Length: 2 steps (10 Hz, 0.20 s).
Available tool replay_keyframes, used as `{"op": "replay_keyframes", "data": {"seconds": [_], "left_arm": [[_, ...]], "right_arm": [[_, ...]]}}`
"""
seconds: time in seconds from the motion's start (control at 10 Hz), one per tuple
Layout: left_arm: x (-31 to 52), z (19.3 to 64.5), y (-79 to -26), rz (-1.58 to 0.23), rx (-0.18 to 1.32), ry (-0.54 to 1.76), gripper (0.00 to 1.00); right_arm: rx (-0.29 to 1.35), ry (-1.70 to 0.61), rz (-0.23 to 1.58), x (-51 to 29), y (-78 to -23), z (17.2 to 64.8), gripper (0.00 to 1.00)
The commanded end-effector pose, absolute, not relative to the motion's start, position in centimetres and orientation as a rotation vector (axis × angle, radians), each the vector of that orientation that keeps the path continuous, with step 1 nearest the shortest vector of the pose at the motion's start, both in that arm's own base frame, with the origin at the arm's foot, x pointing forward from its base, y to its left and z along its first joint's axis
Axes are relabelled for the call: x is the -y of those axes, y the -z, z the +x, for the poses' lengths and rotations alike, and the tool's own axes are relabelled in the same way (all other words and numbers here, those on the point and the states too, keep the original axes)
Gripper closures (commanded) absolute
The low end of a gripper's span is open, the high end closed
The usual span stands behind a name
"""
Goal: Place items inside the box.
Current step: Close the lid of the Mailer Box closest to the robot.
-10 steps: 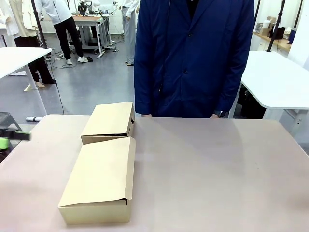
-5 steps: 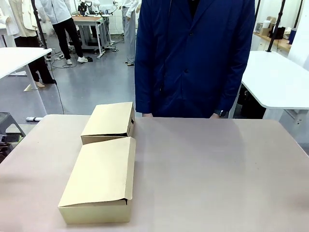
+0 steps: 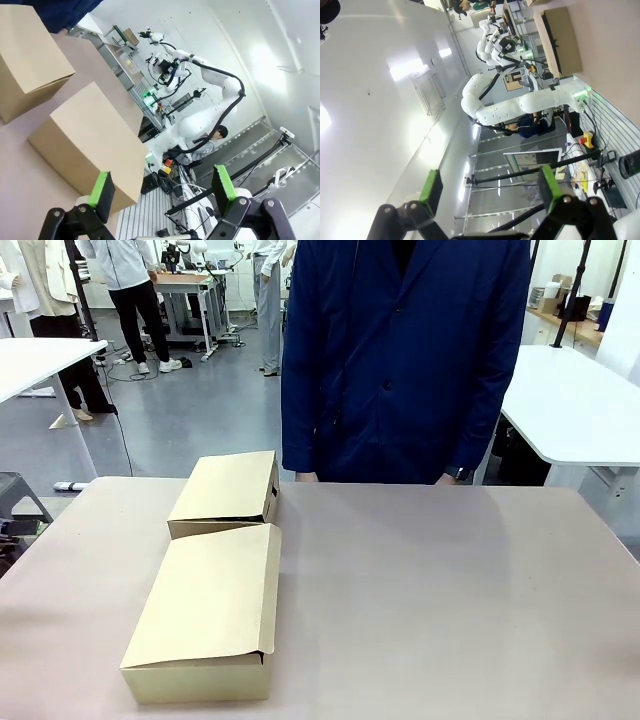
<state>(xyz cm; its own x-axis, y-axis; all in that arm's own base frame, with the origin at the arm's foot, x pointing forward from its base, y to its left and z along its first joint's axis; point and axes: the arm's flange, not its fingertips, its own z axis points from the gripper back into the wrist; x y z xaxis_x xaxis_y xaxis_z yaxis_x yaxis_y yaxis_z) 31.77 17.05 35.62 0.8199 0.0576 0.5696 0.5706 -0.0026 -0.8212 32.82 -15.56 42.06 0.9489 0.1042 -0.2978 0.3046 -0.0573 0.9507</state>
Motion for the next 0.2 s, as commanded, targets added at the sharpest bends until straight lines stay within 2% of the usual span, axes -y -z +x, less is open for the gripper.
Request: {"op": "replay_keyframes", "data": {"seconds": [0.0,0.1], "left_arm": [[-16.87,31.24,-35.58,-1.544,0.527,0.448,0.0],[-16.87,31.24,-35.58,-1.544,0.527,0.448,0.0]], "right_arm": [[-0.332,0.184,1.627,15.48,-42.53,32.62,0.0],[-0.332,0.184,1.627,15.48,-42.53,32.62,0.0]]}}
